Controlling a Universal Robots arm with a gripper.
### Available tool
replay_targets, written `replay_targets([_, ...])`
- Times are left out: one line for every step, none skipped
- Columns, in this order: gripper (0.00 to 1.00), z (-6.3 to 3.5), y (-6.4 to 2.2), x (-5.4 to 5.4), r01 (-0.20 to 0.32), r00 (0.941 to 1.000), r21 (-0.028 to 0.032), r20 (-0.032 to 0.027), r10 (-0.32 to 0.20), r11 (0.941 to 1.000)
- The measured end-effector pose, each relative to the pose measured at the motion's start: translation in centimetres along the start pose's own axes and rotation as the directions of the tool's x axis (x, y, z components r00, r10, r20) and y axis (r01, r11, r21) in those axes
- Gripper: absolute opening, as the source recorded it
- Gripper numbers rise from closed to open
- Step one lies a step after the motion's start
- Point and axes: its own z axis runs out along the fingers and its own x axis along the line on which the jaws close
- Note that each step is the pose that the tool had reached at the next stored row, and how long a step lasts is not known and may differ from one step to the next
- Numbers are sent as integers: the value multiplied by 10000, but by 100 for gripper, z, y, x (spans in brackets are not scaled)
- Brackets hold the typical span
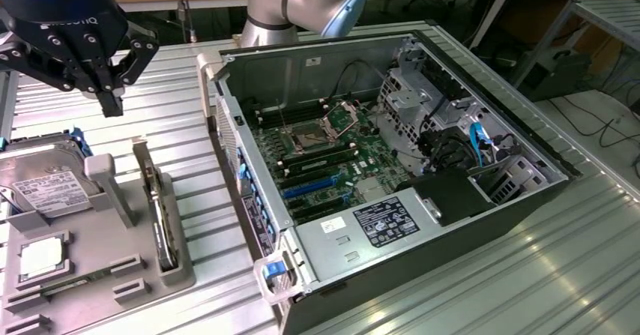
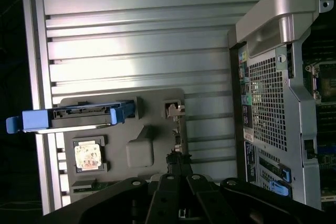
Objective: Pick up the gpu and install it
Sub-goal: 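Pick up the gpu and move the gpu toward the slot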
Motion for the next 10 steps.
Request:
replay_targets([11,0,0,0,0,10000,0,0,0,10000])
replay_targets([11,0,0,0,0,10000,0,0,0,10000])
replay_targets([11,0,0,0,0,10000,0,0,0,10000])
replay_targets([11,0,0,0,0,10000,0,0,0,10000])
replay_targets([17,0,0,0,0,10000,0,0,0,10000])
replay_targets([24,0,0,0,-1,10000,0,0,1,10000])
replay_targets([30,0,0,0,0,10000,0,0,0,10000])
replay_targets([36,0,0,0,0,10000,0,1,0,10000])
replay_targets([36,0,0,0,0,10000,0,0,0,10000])
replay_targets([48,0,1,0,0,10000,0,-1,0,10000])
